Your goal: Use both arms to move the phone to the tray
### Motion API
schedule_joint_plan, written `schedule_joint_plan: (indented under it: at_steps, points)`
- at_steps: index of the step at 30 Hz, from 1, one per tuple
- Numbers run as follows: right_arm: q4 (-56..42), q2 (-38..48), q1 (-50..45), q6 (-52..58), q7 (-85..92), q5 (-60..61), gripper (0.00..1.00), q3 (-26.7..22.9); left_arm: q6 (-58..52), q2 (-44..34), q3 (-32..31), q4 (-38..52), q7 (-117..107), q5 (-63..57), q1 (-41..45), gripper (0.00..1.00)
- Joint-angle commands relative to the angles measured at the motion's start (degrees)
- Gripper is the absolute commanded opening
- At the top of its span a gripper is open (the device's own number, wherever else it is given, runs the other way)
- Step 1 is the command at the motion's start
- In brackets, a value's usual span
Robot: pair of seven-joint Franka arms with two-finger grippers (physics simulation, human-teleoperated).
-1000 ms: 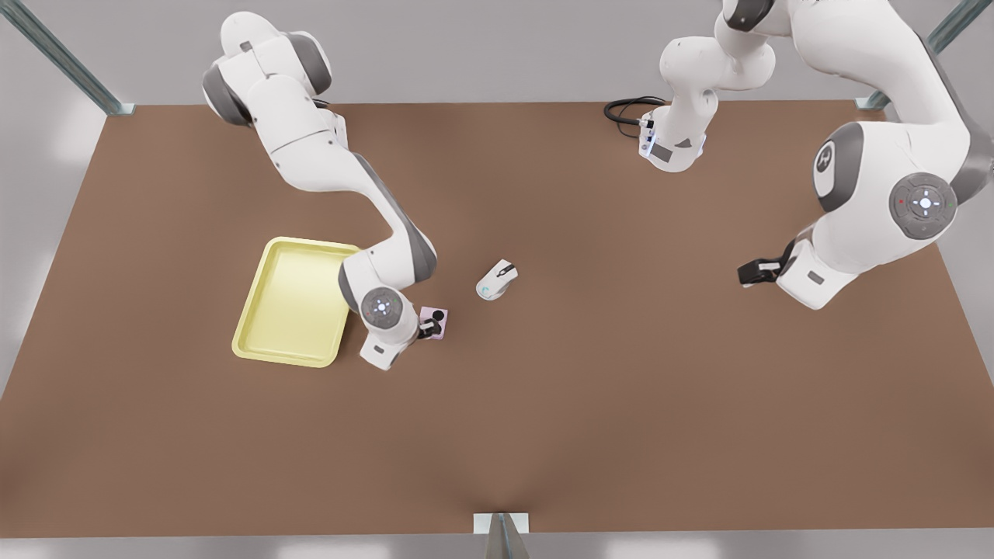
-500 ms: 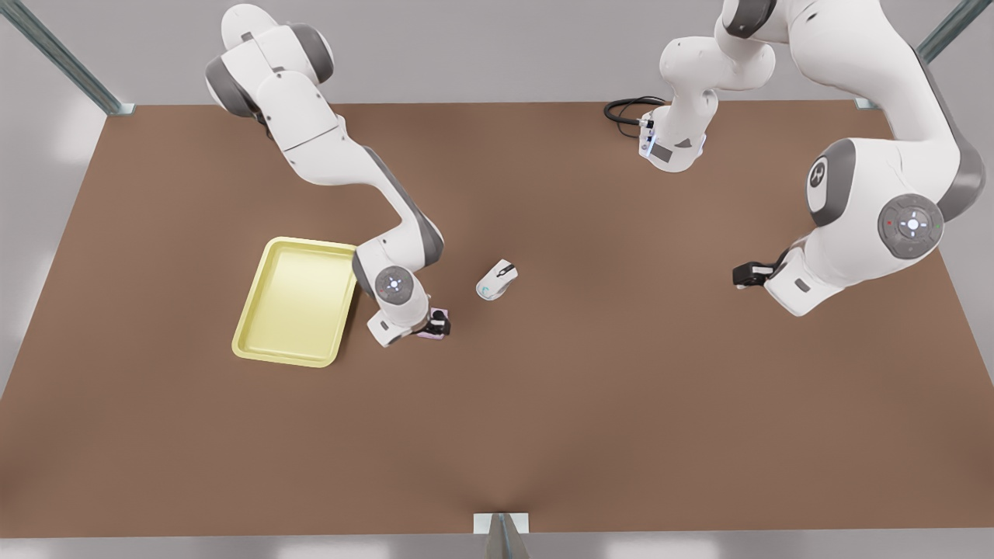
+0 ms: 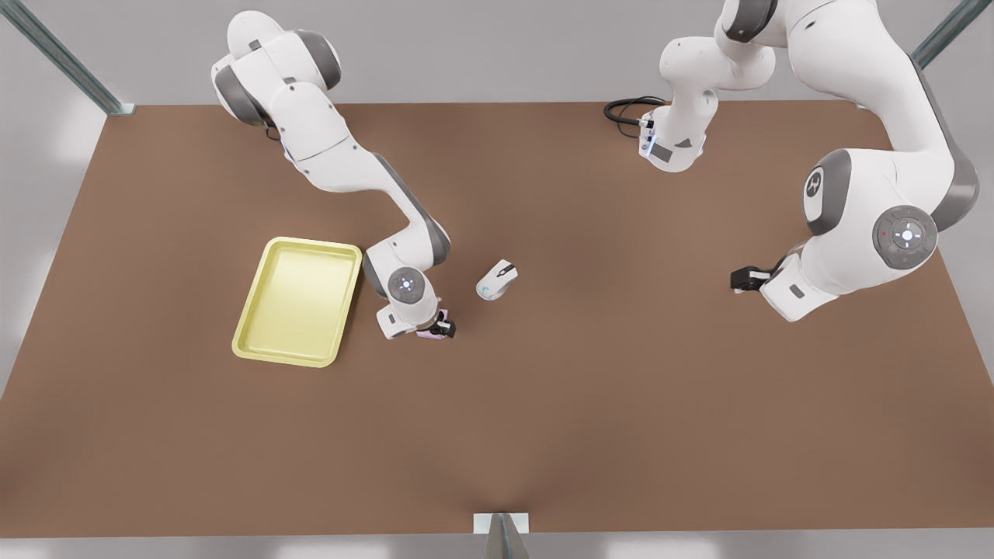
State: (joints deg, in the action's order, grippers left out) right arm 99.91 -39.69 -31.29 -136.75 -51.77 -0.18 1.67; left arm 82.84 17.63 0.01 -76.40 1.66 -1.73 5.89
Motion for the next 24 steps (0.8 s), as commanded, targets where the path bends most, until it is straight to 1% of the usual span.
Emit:
schedule_joint_plan:
  at_steps: [1,14,15,16,17,24]
  points:
    - [0.2,-0.04,0.0,-0.71,-7.91,-0.09,1.0,0.0,0.48,0.04,-0.01,0.02,2.56,-0.03,0.0,1.0]
    - [0.99,-0.21,-0.7,-0.8,-4.3,-0.26,1.0,0.09,0.48,0.39,0.07,0.55,2.56,-0.12,-0.08,1.0]
    - [0.99,-0.21,-0.7,-0.98,-4.21,-0.17,0.97,0.09,0.48,0.48,0.16,0.55,2.56,-0.12,-0.08,1.0]
    - [1.26,-0.39,-0.7,-1.5,-4.04,-0.26,0.97,0.09,0.48,0.48,0.69,0.55,2.56,-0.03,-0.17,1.0]
    - [1.26,-0.74,-0.7,-1.68,-3.34,-0.17,0.95,0.09,0.48,0.48,0.69,0.55,2.56,-0.03,-0.17,1.0]
    - [1.17,-0.92,-0.7,-1.68,-2.46,-0.17,0.94,0.18,0.48,1.09,0.87,0.99,2.56,-0.12,-0.17,1.0]
